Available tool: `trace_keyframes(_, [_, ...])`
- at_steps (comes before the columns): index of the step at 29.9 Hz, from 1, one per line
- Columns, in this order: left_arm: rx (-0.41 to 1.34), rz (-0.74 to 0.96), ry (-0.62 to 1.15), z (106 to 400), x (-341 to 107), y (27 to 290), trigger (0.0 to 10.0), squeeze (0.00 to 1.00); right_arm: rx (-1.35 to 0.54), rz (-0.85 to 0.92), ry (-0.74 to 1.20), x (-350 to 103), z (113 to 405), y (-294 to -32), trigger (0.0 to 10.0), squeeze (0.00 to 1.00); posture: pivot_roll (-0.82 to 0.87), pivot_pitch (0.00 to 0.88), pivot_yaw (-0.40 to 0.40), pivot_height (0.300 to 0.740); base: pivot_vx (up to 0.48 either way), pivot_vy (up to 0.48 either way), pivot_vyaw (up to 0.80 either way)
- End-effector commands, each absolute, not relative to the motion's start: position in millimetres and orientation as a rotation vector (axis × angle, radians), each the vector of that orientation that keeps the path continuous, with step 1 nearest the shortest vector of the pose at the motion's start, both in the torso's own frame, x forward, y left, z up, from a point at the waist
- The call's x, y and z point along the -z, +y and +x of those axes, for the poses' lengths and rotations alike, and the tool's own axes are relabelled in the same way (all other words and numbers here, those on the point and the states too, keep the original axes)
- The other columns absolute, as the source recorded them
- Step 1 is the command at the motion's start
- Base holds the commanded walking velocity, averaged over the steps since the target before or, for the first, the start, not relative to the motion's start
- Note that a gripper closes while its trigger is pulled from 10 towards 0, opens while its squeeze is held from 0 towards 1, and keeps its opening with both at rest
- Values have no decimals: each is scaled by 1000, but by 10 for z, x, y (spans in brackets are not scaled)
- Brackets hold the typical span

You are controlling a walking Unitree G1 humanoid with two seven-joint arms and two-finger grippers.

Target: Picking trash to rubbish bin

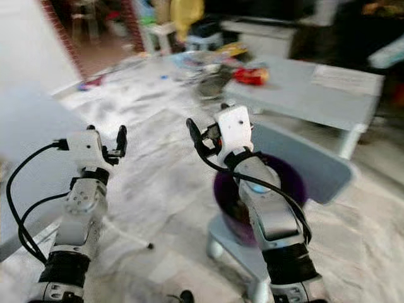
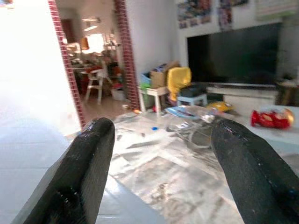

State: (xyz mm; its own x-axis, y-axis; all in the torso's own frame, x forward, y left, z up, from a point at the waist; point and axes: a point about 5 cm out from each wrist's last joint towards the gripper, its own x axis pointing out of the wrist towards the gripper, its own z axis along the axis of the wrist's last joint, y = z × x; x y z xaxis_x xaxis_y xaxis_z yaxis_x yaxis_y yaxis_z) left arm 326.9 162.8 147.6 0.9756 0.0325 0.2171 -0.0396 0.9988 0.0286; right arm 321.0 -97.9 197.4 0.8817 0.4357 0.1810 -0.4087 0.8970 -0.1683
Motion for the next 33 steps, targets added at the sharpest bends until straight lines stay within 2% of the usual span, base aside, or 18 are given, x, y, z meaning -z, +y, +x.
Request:
trace_keyframes(1, [-60, 32, -212, 3272, -1492, 1681, 10000, 0, -447, -122, -225, -1988, 3225, -948, 10000, 8, -49, 11, 95, 740, 0, 0, 788])
trace_keyframes(26, [-117, 40, -194, 3244, -1501, 1755, 10000, 0, -449, -109, -247, -2040, 3285, -967, 10000, 0, -38, 7, 84, 740, 0, 0, 786])
trace_keyframes(33, [-124, 37, -189, 3238, -1497, 1766, 10000, 0, -447, -80, -277, -2094, 3292, -956, 10000, 0, -36, 10, 80, 740, 0, 0, 0])
